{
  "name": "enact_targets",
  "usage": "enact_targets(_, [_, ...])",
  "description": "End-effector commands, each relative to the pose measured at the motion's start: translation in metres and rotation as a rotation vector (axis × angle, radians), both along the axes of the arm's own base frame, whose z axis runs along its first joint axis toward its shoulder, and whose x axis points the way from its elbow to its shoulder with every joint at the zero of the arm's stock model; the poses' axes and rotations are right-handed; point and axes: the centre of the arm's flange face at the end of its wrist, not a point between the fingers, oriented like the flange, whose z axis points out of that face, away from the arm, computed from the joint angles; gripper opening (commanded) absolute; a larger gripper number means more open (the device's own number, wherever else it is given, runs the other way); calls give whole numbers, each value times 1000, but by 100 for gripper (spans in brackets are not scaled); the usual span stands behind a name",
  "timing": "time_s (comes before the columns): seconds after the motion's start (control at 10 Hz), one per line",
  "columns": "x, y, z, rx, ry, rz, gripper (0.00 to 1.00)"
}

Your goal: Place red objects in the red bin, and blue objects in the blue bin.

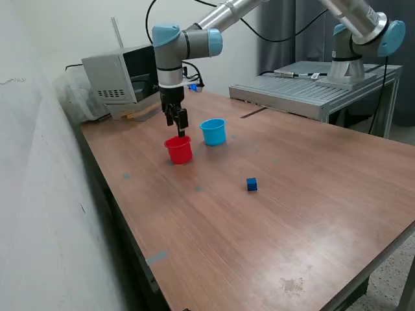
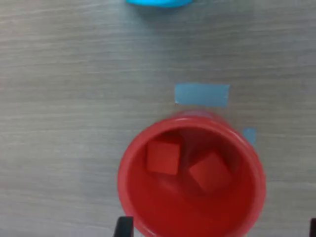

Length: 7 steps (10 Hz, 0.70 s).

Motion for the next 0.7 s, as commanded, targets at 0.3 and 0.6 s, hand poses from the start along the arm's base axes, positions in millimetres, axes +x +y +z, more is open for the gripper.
enact_targets(0.3, [38,-111,33,3,-75,615,100])
enact_targets(0.6, [90,-151,69,-41,-86,960,100])
